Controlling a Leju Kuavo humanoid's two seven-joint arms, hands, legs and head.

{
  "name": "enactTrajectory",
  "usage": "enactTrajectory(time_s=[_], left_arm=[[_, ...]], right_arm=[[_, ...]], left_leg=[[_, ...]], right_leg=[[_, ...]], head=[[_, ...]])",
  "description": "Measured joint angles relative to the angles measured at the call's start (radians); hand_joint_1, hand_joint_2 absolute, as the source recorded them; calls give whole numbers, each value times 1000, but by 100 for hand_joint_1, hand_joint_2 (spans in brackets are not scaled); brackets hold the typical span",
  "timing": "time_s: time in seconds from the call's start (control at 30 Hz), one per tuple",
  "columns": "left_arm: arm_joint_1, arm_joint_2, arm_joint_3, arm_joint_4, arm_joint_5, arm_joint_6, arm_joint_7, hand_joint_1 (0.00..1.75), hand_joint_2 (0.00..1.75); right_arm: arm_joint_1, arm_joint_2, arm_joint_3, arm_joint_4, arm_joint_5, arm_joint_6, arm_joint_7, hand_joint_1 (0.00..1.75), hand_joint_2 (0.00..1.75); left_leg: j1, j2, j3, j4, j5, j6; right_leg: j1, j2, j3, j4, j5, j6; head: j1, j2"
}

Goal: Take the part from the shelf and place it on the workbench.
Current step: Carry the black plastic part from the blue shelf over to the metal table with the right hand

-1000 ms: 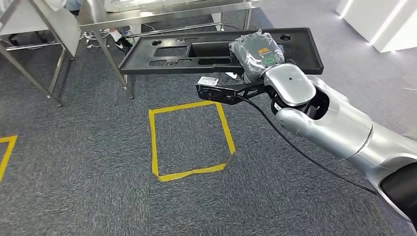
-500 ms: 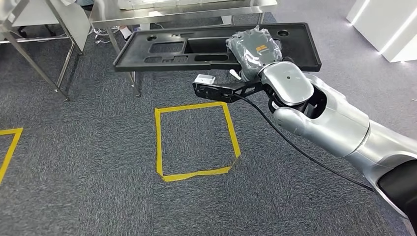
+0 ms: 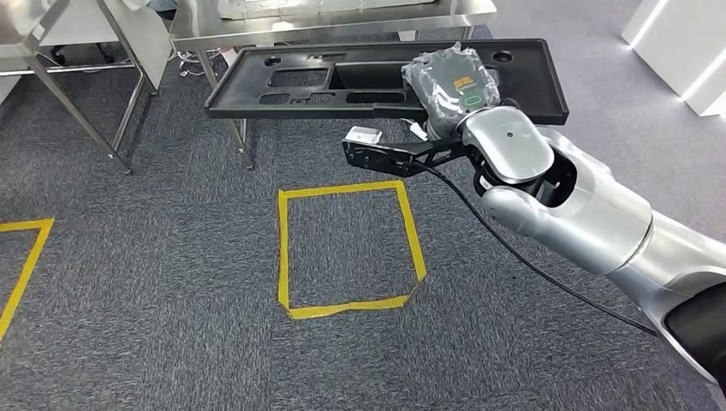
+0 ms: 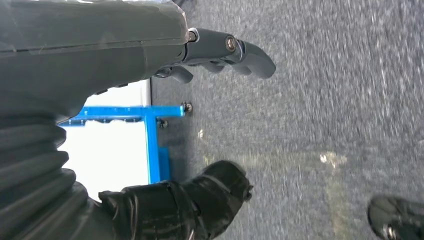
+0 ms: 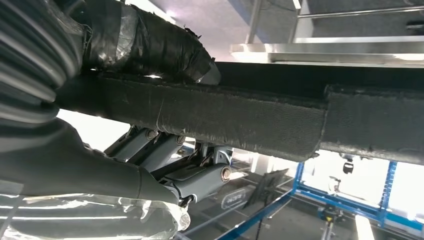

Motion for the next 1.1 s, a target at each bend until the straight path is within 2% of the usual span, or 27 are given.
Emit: enactTrajectory(time_s=[0.07,0.13,0.17,0.2,0.23,0.3,0.33,0.37,0.4,0.47,0.53,0.57,0.63,0.67,0.7,0.73,0.77,0.83,0.87,0.93,1.03,1.1], left_arm=[[-1,0,0,0,-1,0,-1,0,175],[-1,1,0,0,-1,0,-1,0,175],[-1,1,0,0,-1,0,-1,0,175],[0,1,0,0,-1,0,-1,0,175],[0,1,0,0,-1,0,-1,0,175],[1,1,0,0,-1,0,-1,0,175],[1,0,0,0,-1,0,-1,0,175],[0,0,0,0,-1,0,-1,0,175],[-1,0,0,0,-1,0,-1,0,175],[-3,0,0,0,-1,0,-1,0,175],[-3,0,0,0,-1,-1,-2,0,175],[-4,0,0,0,-2,-2,-3,0,175],[-4,1,-1,0,-2,-3,-6,0,175],[-4,1,-1,0,-3,-4,-7,0,175],[-4,1,-1,0,-3,-4,-9,0,175],[-4,1,-1,0,-3,-5,-10,0,175],[-4,1,-1,0,-3,-6,-12,0,175],[-4,0,-1,0,-3,-6,-15,0,175],[-4,0,-1,0,-3,-6,-17,0,175],[-5,0,-1,0,-3,-7,-18,0,175],[-5,0,-1,0,-3,-7,-18,0,175],[-5,0,-1,0,-3,-7,-18,0,175]], right_arm=[[-4,2,0,1,5,0,2,175,175],[-6,5,0,2,9,0,3,175,175],[-6,6,0,2,11,1,2,175,175],[-6,8,0,3,12,1,2,175,175],[-7,8,0,3,13,2,2,175,175],[-10,10,0,5,14,2,2,175,175],[-13,10,0,6,15,3,2,175,175],[-16,10,0,6,15,3,2,175,175],[-18,11,0,7,16,3,3,175,175],[-19,11,0,8,16,4,3,175,175],[-21,11,0,9,16,5,3,175,175],[-22,11,0,10,17,5,3,175,175],[-23,11,0,11,18,6,3,175,175],[-23,11,0,12,18,7,3,175,175],[-22,11,0,14,19,8,3,175,175],[-22,11,0,16,19,10,3,175,175],[-22,11,0,17,20,10,3,175,175],[-24,11,0,19,21,11,3,175,175],[-26,12,0,20,22,11,3,175,175],[-29,13,0,22,23,11,3,175,175],[-30,15,0,25,25,10,3,175,175],[-32,19,0,27,26,10,3,175,175]], left_leg=[[5,6,-33,73,-40,-12],[11,8,-99,200,-93,-22],[14,9,-126,246,-104,-26],[17,10,-139,262,-98,-29],[21,11,-130,235,-72,-32],[27,15,-70,103,-3,-36],[27,15,-39,41,18,-36],[25,15,-18,1,26,-31],[21,14,-9,-16,22,-25],[15,13,-6,-17,18,-9],[14,12,4,-23,17,7],[14,12,10,-27,16,15],[10,12,19,-28,11,29],[7,12,22,-28,8,34],[4,10,25,-28,4,37],[1,9,30,-27,0,39],[-2,6,35,-26,-4,40],[-6,2,43,-23,-14,37],[-7,1,44,-21,-18,34],[-8,0,43,-20,-22,27],[-6,1,42,-16,-33,13],[-3,5,10,51,-67,2]], right_leg=[[-4,-3,9,-9,1,-8],[-4,-3,12,-10,-1,-12],[-4,-3,12,-10,-2,-12],[-4,-3,13,-10,-4,-11],[-5,-2,15,-9,-6,-9],[-7,-2,21,-9,-11,0],[-7,-2,23,-8,-15,5],[-6,-2,24,-8,-17,11],[-5,-2,24,-9,-19,18],[-6,-1,27,-13,-21,30],[-11,-1,23,6,-37,39],[-11,-1,7,42,-56,41],[-8,0,-60,172,-109,39],[-6,0,-98,236,-127,38],[-4,0,-125,274,-129,36],[-2,0,-133,272,-111,33],[-1,0,-120,230,-76,28],[7,1,-63,96,-3,15],[10,1,-39,42,16,9],[15,2,-19,2,17,2],[9,0,-5,-18,16,-6],[4,-3,12,-33,17,-12]], head=[[-1,0],[-2,0],[-2,0],[-2,0],[-2,0],[-2,0],[-2,0],[-2,0],[-2,0],[-2,0],[-1,0],[0,0],[4,0],[5,0],[6,0],[6,0],[7,0],[6,0],[6,0],[5,0],[5,0],[3,0]])
